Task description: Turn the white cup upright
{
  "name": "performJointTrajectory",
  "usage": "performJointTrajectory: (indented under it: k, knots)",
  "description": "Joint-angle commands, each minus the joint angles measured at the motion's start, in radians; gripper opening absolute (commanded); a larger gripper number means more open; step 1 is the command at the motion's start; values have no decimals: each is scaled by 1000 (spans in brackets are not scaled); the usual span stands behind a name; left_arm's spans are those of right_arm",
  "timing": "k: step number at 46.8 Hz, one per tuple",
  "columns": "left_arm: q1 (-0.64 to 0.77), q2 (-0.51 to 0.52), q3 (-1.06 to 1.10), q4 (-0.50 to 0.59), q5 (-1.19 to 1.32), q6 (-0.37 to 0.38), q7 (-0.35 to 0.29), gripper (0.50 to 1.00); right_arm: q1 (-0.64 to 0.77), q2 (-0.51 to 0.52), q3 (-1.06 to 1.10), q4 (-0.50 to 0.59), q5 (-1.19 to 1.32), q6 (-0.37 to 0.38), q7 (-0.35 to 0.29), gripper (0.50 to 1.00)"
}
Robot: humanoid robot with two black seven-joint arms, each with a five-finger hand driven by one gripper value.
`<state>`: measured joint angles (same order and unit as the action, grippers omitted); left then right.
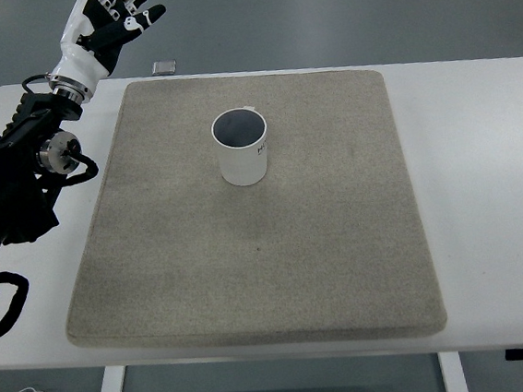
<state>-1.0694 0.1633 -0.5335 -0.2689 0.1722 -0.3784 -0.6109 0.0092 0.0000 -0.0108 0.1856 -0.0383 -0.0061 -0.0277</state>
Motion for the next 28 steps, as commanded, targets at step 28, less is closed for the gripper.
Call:
performJointTrajectory:
  k: [28]
  knots:
    - [55,-1,-3,19,-399,-30,358,994,0,0,8,5,3,9,0,952]
